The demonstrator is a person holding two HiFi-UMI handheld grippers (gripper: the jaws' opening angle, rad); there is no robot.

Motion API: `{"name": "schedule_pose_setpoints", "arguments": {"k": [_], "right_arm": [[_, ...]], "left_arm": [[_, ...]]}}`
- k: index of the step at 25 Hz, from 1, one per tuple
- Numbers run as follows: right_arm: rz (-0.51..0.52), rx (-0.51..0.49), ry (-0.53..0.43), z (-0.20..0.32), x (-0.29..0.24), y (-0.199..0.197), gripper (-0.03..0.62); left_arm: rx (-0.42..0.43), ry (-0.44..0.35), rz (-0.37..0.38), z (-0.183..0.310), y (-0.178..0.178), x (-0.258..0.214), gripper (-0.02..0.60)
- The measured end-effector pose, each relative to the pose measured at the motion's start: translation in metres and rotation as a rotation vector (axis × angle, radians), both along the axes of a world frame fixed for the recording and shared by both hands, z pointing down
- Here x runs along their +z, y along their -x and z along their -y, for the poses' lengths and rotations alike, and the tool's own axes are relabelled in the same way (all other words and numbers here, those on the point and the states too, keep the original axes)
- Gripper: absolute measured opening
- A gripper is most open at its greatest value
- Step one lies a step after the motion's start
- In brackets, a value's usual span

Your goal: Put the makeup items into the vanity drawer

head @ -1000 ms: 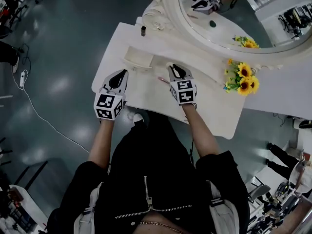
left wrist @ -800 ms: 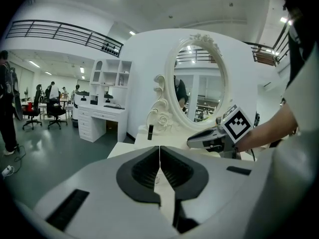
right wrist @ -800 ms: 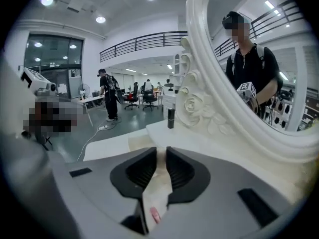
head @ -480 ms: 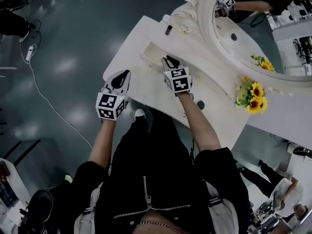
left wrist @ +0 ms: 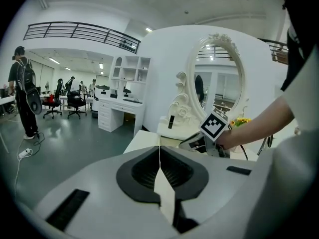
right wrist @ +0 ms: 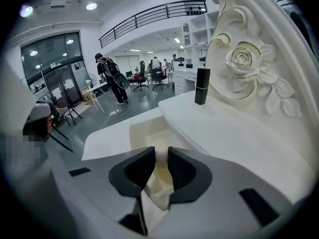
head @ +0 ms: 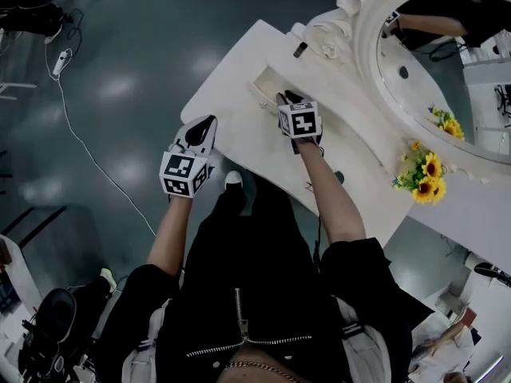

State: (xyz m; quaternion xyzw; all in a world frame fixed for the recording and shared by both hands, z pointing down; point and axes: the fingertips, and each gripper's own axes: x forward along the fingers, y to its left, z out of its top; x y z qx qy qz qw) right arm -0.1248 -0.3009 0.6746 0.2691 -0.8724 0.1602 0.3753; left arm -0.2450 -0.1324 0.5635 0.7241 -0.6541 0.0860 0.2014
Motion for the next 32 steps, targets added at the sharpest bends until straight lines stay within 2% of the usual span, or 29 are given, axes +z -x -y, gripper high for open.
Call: {"name": "schedule_pose_setpoints", "arguments": {"k": [7, 14, 17, 19, 25, 32], "right_arm": [[-0.019, 0.011, 0.032, 0.006, -0.003, 0.000, 0.113], [0.071, 0.049, 0.011, 0.003, -0.015, -0.008, 0.103], [0.116, 0.052, -0.022, -0.001, -0.028, -0.014, 0.062], [0.141, 0.052, -0.052, -0.003, -0.036, -0.021, 0.008], [0.249, 0.137, -0.122, -0.004, -0.076, -0.052, 0.008], [0.345, 0.250, -0.235, -0.016, -0.125, -0.109, 0.008]], "left_arm": [[0.011, 0.005, -0.007, 0.002, -0.006, 0.002, 0.021], [0.040, -0.001, 0.001, 0.006, -0.012, -0.003, 0.021], [0.060, -0.007, 0.006, 0.010, -0.018, -0.006, 0.021], [0.081, -0.013, 0.009, 0.014, -0.025, -0.009, 0.021], [0.172, -0.049, 0.027, 0.037, -0.047, -0.029, 0.021], [0.282, -0.105, 0.036, 0.063, -0.083, -0.049, 0.021]]}}
